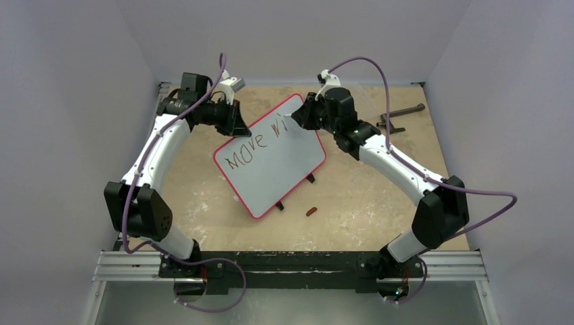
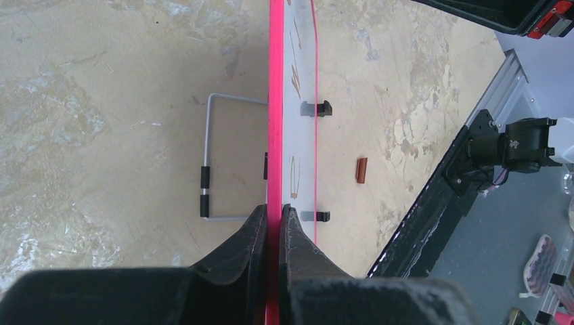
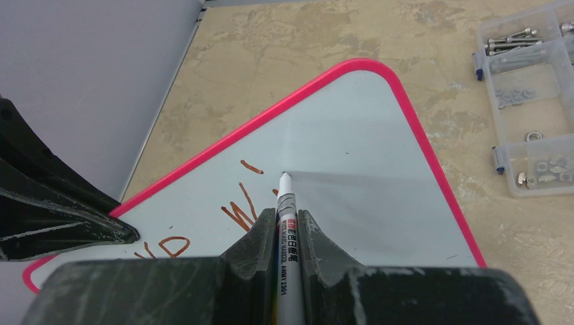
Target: Write a sentence on the whiteboard
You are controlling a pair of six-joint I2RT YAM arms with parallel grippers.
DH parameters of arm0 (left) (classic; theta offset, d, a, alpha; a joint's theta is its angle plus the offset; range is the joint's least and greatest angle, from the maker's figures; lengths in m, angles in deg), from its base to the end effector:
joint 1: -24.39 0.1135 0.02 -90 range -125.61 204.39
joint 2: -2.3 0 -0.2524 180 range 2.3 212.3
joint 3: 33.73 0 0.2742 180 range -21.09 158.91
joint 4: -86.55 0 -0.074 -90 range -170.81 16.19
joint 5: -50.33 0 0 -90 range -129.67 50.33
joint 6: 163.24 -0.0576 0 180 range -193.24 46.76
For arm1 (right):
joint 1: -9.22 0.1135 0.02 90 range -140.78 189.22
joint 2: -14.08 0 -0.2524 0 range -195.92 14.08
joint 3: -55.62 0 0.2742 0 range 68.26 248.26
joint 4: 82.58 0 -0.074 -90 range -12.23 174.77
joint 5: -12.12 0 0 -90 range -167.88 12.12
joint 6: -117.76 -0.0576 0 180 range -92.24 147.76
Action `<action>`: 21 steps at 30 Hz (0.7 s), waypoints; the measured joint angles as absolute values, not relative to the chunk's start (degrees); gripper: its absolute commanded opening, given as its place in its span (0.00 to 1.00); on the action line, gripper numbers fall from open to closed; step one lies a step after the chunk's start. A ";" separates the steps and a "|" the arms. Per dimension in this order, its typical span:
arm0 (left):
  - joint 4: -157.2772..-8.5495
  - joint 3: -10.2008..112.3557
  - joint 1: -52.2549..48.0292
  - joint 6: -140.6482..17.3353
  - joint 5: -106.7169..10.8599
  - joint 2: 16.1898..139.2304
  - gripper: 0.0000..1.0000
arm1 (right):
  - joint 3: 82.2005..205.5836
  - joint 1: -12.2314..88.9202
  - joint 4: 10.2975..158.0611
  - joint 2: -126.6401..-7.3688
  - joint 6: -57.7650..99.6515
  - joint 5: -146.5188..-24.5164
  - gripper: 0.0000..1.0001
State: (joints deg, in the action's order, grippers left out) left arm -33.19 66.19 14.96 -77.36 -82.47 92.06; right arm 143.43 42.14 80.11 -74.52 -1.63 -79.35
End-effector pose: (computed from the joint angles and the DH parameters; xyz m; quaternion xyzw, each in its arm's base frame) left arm 0.3521 -0.0982 0.3251 0.2269 0.8544 -0.3573 0.3014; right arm 0.3459 0.2257 0.3212 -0.0325 0.8088 0.3126 0.4970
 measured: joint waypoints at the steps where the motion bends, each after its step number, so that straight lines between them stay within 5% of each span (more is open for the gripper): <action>1: -33.19 66.19 14.96 -77.36 -82.47 92.06 0.00 | 143.43 42.14 80.11 -74.52 -1.65 -79.33 0.00; 21: -33.24 66.19 14.96 -77.38 -82.69 92.06 0.00 | 140.94 39.19 80.63 -73.34 -2.72 -80.62 0.00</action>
State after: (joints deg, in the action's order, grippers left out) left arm -33.24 66.19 14.96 -77.38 -82.69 92.06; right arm 140.94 39.19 80.63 -73.34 -2.72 -80.62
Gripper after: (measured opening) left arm 0.044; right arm 0.089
